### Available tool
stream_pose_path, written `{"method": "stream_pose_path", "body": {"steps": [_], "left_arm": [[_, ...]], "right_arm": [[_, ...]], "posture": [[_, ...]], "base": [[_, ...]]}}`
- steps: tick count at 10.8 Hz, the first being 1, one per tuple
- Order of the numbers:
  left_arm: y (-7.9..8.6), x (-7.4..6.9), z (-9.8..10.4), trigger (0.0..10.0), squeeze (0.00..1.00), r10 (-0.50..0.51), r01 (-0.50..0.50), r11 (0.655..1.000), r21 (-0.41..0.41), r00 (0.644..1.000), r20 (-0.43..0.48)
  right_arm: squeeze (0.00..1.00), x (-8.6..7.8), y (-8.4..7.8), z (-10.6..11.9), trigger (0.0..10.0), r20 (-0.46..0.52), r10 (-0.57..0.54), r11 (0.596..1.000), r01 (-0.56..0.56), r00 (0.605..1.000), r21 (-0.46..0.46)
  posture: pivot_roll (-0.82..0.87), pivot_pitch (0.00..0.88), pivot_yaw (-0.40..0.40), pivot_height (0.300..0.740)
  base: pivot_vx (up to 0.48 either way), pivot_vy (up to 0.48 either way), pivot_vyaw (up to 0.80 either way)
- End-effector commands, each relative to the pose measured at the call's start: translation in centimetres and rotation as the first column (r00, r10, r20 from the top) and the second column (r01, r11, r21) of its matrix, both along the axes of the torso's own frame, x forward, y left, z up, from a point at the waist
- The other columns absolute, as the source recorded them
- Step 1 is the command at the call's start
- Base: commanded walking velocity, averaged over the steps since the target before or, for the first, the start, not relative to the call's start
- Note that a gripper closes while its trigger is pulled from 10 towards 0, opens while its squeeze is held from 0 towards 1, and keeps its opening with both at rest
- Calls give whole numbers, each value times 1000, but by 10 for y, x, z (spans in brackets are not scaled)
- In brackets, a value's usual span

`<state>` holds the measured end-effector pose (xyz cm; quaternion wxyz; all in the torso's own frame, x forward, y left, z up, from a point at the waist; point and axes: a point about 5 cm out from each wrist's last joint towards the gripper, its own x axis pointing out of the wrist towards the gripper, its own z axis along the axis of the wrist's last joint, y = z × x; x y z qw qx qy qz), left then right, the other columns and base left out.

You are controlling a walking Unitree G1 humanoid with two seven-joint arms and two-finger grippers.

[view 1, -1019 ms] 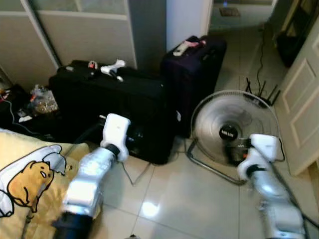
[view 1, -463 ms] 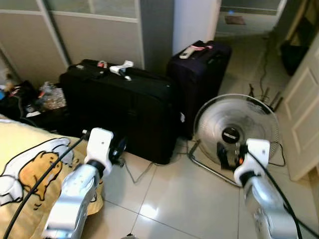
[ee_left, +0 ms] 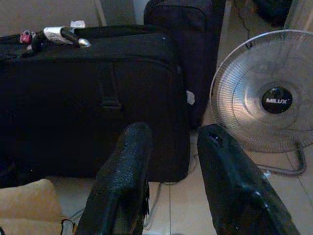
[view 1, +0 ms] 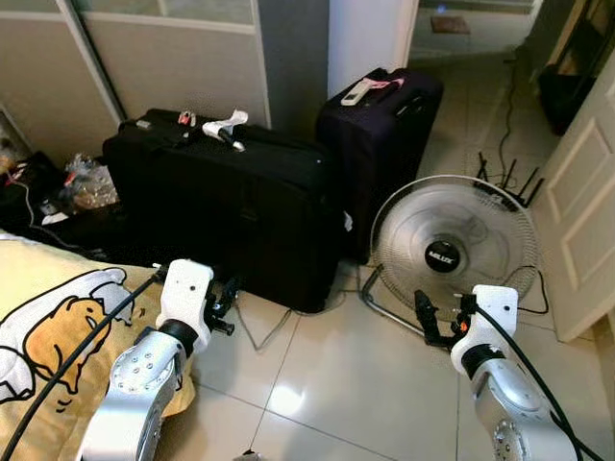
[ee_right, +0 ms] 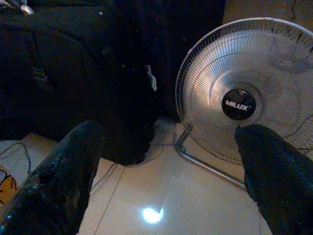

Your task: Clean up the room

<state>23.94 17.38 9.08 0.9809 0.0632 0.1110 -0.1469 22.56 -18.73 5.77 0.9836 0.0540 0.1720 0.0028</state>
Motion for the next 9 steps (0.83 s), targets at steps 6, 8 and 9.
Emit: {"method": "stream_pose_path", "body": {"steps": [6,8,9], "left_arm": [[2,-1,2,10000,0,5,-5,1000,14,1000,1],[2,-1,2,10000,0,5,-5,1000,14,1000,1],[2,-1,2,10000,0,5,-5,1000,14,1000,1]], "right_arm": [[0,0,2,3,10000,7,7,1000,-7,1000,11],[0,0,2,3,10000,7,7,1000,-7,1000,11],[0,0,2,3,10000,7,7,1000,-7,1000,11]], "posture": [[-14,0,62,740],[-14,0,62,740],[-14,0,62,740]], "base": [[0,0,0],[0,0,0],[0,0,0]]}}
